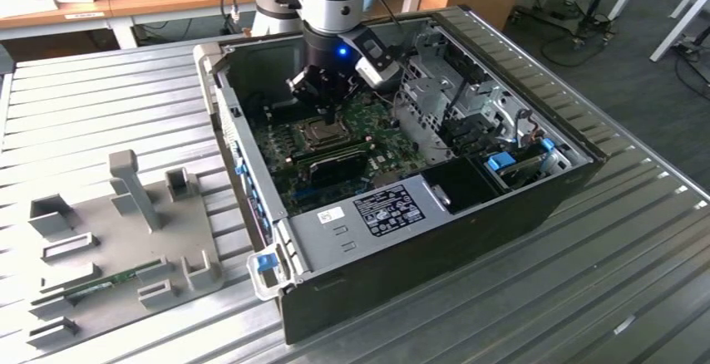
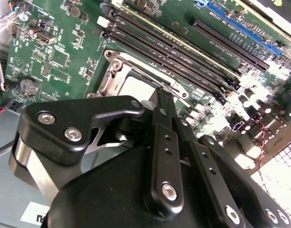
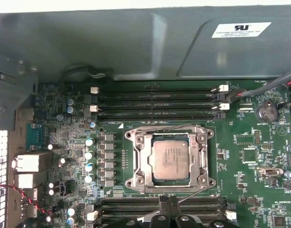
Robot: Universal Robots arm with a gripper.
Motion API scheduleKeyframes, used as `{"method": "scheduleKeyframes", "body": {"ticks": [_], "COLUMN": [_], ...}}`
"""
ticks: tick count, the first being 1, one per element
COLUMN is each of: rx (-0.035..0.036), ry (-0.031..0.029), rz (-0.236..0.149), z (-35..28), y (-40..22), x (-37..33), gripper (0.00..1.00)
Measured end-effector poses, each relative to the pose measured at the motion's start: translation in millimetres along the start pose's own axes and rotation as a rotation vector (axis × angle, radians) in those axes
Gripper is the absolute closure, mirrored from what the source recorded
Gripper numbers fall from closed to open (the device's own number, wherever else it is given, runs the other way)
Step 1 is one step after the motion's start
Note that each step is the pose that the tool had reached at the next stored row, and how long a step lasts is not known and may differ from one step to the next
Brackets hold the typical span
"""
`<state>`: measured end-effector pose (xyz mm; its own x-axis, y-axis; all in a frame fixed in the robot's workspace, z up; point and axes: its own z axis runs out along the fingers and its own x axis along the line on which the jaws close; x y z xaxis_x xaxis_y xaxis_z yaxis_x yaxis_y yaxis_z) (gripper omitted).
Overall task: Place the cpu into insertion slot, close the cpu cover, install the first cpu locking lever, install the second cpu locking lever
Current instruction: 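Install the second cpu locking lever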
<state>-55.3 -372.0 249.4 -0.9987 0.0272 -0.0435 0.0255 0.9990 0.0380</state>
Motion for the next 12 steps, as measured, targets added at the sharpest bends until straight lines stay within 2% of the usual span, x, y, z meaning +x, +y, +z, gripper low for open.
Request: {"method": "scheduleKeyframes", "body": {"ticks": [2, 12], "rx": [0.0010, 0.0008], "ry": [0.0025, 0.0036], "rz": [0.000, 0.000], "z": [0.3, 0.8], "y": [0.0, -0.1], "x": [0.1, 1.4], "gripper": [0.89, 0.89]}}
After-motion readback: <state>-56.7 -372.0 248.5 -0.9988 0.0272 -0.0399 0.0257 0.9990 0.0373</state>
